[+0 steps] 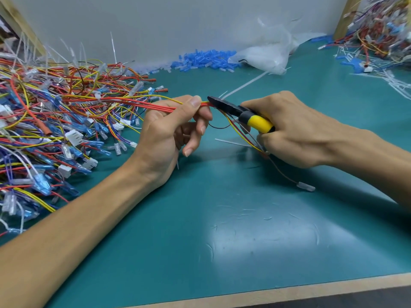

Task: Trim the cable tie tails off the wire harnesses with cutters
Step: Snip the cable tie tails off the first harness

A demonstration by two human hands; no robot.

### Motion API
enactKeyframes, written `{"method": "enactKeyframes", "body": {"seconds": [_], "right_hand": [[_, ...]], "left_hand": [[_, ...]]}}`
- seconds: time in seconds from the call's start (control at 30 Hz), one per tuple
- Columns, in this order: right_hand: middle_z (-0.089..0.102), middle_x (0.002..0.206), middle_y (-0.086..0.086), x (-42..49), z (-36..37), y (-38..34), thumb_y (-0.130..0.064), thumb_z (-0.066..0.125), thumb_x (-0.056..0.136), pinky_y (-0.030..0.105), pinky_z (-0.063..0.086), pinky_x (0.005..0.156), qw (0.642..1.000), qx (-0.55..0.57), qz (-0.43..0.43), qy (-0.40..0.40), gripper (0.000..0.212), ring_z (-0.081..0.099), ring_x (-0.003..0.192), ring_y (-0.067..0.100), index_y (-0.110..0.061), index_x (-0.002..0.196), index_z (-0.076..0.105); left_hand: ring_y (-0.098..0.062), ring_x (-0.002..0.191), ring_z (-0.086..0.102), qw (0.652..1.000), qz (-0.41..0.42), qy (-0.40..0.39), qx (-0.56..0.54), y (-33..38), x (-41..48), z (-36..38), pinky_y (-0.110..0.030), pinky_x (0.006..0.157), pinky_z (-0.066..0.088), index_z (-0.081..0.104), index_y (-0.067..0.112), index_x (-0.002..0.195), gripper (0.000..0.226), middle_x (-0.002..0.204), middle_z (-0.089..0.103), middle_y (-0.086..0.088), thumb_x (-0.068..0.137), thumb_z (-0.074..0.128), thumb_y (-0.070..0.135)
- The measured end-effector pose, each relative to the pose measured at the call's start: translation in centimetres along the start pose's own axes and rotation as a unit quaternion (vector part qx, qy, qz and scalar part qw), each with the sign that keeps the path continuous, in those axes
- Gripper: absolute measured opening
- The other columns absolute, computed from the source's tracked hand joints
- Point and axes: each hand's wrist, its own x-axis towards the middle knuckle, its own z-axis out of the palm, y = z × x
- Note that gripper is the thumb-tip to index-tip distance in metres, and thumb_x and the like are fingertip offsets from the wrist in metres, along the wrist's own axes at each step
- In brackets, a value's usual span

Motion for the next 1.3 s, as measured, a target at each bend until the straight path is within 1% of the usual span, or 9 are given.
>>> {"method": "enactKeyframes", "body": {"seconds": [0.1, 0.23, 0.4, 0.53, 0.63, 0.73, 0.83, 1.03, 1.3], "right_hand": [[0.042, 0.057, 0.004, 0.0, -0.3, -0.1, 0.0, 0.055, 0.071, 0.043, 0.033, 0.047, 0.999, 0.025, 0.005, -0.027, 0.022, 0.03, 0.054, 0.017, -0.02, 0.079, 0.05], [0.049, 0.059, 0.013, 0.0, -0.8, -0.2, -0.009, 0.05, 0.063, 0.05, 0.041, 0.047, 0.997, 0.059, -0.004, -0.044, 0.024, 0.038, 0.054, 0.029, -0.015, 0.084, 0.059], [0.042, 0.056, 0.008, 0.3, -1.1, 0.5, -0.021, 0.057, 0.064, 0.049, 0.04, 0.051, 0.997, -0.055, -0.037, 0.028, 0.014, 0.037, 0.057, 0.031, -0.017, 0.075, 0.05], [0.051, 0.071, 0.001, 0.4, -1.7, 1.2, -0.02, 0.061, 0.068, 0.051, 0.048, 0.06, 0.991, -0.108, -0.063, 0.048, 0.019, 0.049, 0.071, 0.035, -0.018, 0.083, 0.051], [0.051, 0.073, -0.001, 0.4, -1.7, 1.8, -0.013, 0.065, 0.071, 0.05, 0.048, 0.061, 0.989, -0.114, -0.073, 0.058, 0.019, 0.048, 0.071, 0.034, -0.016, 0.084, 0.052], [0.049, 0.067, 0.003, 0.4, -1.6, 1.7, -0.024, 0.053, 0.071, 0.049, 0.044, 0.056, 0.989, -0.114, -0.079, 0.049, 0.011, 0.046, 0.066, 0.034, -0.018, 0.078, 0.046], [0.044, 0.059, 0.009, 0.3, -1.1, 1.7, -0.024, 0.049, 0.071, 0.052, 0.041, 0.053, 0.991, -0.102, -0.084, 0.036, 0.01, 0.041, 0.062, 0.036, -0.016, 0.074, 0.044], [0.043, 0.059, 0.01, 0.6, -0.4, 2.0, -0.016, 0.071, 0.079, 0.051, 0.042, 0.054, 0.996, -0.065, -0.053, 0.042, 0.025, 0.039, 0.062, 0.035, -0.014, 0.075, 0.047], [0.05, 0.061, 0.006, 0.7, -0.2, 1.7, -0.038, 0.069, 0.068, 0.049, 0.047, 0.056, 0.996, -0.06, -0.017, 0.064, 0.032, 0.044, 0.064, 0.033, -0.014, 0.085, 0.058]], "left_hand": [[-0.016, 0.037, 0.034, 1.0, -0.002, -0.007, -0.007, 0.2, -0.1, 0.1, -0.023, 0.039, 0.024, 0.068, 0.008, 0.074, 0.035, 0.061, 0.053, -0.003, 0.101, 0.049, 0.02], [-0.017, 0.044, 0.034, 1.0, -0.002, -0.016, -0.016, 0.3, -0.2, 0.4, -0.021, 0.04, 0.027, 0.064, 0.006, 0.074, 0.033, 0.06, 0.05, -0.003, 0.101, 0.049, 0.019], [-0.017, 0.049, 0.028, 0.999, -0.014, -0.004, -0.041, 0.2, -0.2, 0.5, -0.02, 0.037, 0.026, 0.064, 0.011, 0.067, 0.035, 0.06, 0.041, -0.003, 0.098, 0.051, 0.019], [-0.017, 0.048, 0.029, 0.999, -0.026, 0.01, -0.046, 0.3, -0.1, 0.4, -0.02, 0.037, 0.025, 0.064, 0.01, 0.068, 0.033, 0.059, 0.042, -0.002, 0.097, 0.053, 0.022], [-0.017, 0.046, 0.029, 0.999, -0.031, 0.01, -0.041, 0.2, -0.2, 0.4, -0.021, 0.037, 0.024, 0.063, 0.009, 0.07, 0.032, 0.059, 0.044, -0.003, 0.098, 0.052, 0.022], [-0.017, 0.046, 0.03, 0.999, -0.03, 0.002, -0.039, 0.2, -0.1, 0.4, -0.021, 0.038, 0.023, 0.065, 0.008, 0.073, 0.034, 0.061, 0.047, -0.002, 0.102, 0.05, 0.02], [-0.015, 0.043, 0.03, 0.999, -0.03, -0.007, -0.036, 0.1, -0.2, 0.3, -0.021, 0.038, 0.023, 0.069, 0.012, 0.073, 0.039, 0.062, 0.048, -0.003, 0.105, 0.048, 0.018], [-0.014, 0.038, 0.031, 0.999, -0.036, 0.003, -0.039, 0.0, 0.0, 0.2, -0.023, 0.04, 0.02, 0.068, 0.01, 0.075, 0.038, 0.063, 0.048, -0.003, 0.105, 0.046, 0.018], [-0.013, 0.037, 0.03, 0.999, -0.029, 0.018, -0.029, -0.1, 0.1, 0.1, -0.024, 0.043, 0.016, 0.066, 0.008, 0.078, 0.035, 0.063, 0.049, -0.002, 0.106, 0.046, 0.017]]}}
